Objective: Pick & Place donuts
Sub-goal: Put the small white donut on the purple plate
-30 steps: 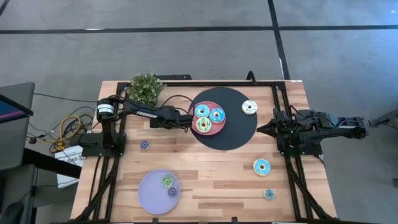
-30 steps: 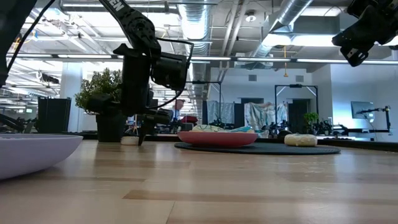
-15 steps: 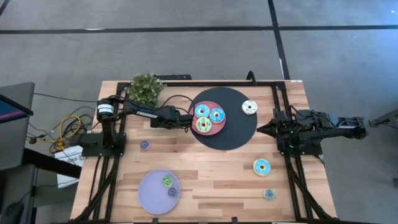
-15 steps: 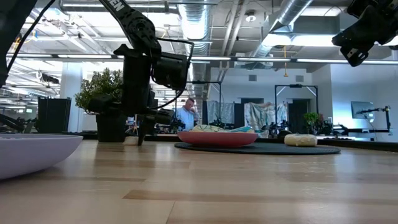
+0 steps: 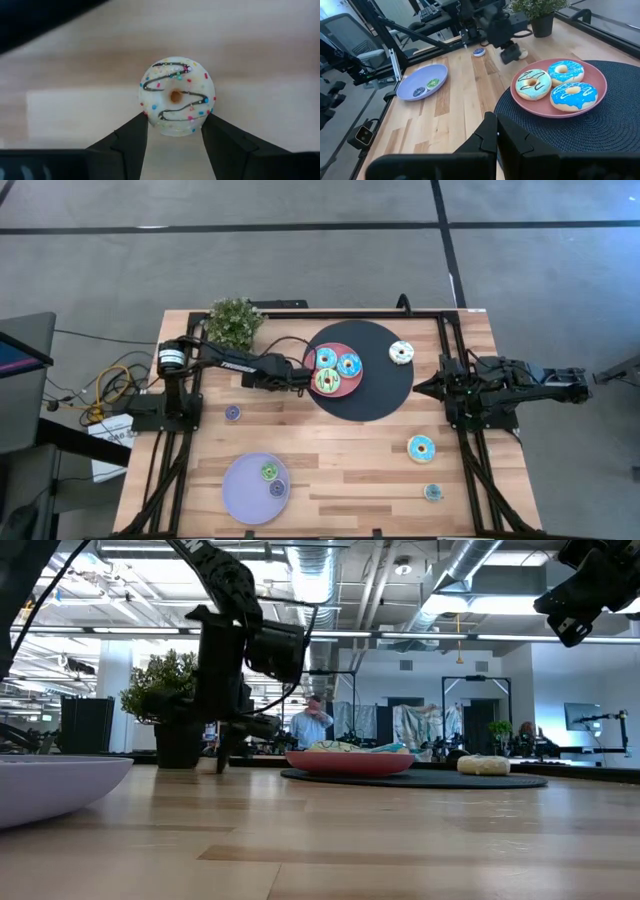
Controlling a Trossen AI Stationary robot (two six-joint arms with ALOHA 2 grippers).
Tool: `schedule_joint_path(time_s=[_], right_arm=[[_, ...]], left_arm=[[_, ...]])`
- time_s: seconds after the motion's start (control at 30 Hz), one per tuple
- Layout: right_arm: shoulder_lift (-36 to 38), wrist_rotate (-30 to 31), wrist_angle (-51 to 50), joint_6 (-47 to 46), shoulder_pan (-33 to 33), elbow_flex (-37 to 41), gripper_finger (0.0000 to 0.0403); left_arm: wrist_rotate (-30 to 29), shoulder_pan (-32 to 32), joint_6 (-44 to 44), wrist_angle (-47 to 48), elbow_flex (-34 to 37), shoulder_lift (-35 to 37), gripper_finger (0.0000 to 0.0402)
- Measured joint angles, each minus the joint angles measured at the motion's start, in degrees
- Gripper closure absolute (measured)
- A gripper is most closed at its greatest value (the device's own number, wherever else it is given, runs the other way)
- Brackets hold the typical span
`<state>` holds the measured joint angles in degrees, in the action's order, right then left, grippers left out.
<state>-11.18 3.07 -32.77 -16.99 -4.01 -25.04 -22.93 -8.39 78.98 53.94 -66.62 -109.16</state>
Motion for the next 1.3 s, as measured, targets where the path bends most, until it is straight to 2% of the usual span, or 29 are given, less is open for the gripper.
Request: schedule_joint_path(time_s=[0.2, 0.33, 0.47, 0.67, 0.87, 1.0, 1.13, 1.3], right_arm=[[-0.02, -0.09, 0.00, 0.00, -0.01, 0.00, 0.0403], [-0.01, -0.09, -0.04, 0.00, 0.00, 0.00, 0.0403], [-0.02, -0.09, -0.15, 0.00, 0.00, 0.00, 0.0403], [-0.01, -0.09, -0.21, 0.53, 0.00, 0.00, 0.0403], [0.00, -0.08, -0.22, 1.92, -0.02, 0.00, 0.0403], [0.00, -0.09, -0.20, 1.99, 0.00, 0.00, 0.0403], [0.00, -0.07, -0.21, 1.99, -0.02, 0.00, 0.0403], [-0.02, -0.07, -0.20, 1.99, 0.00, 0.00, 0.0403]], left_arm=[[6.08, 5.10, -3.86, 5.67, -5.69, 0.04, 0.0227], [8.08, 11.14, -1.97, 11.87, -11.13, 0.07, 0.0227], [13.29, 17.20, 0.10, 17.20, -16.09, 0.20, 0.0227], [19.25, 28.90, 17.23, 20.83, -20.27, 0.35, 0.0227], [18.92, 41.39, 40.21, 13.70, -21.04, 0.39, 0.0227], [19.45, 48.01, 53.63, 14.12, -21.04, 0.37, 0.0227], [20.62, 51.79, 54.33, 14.30, -21.00, 0.37, 0.0227], [16.89, 54.42, 51.67, 14.01, -19.33, 0.26, 0.0227]])
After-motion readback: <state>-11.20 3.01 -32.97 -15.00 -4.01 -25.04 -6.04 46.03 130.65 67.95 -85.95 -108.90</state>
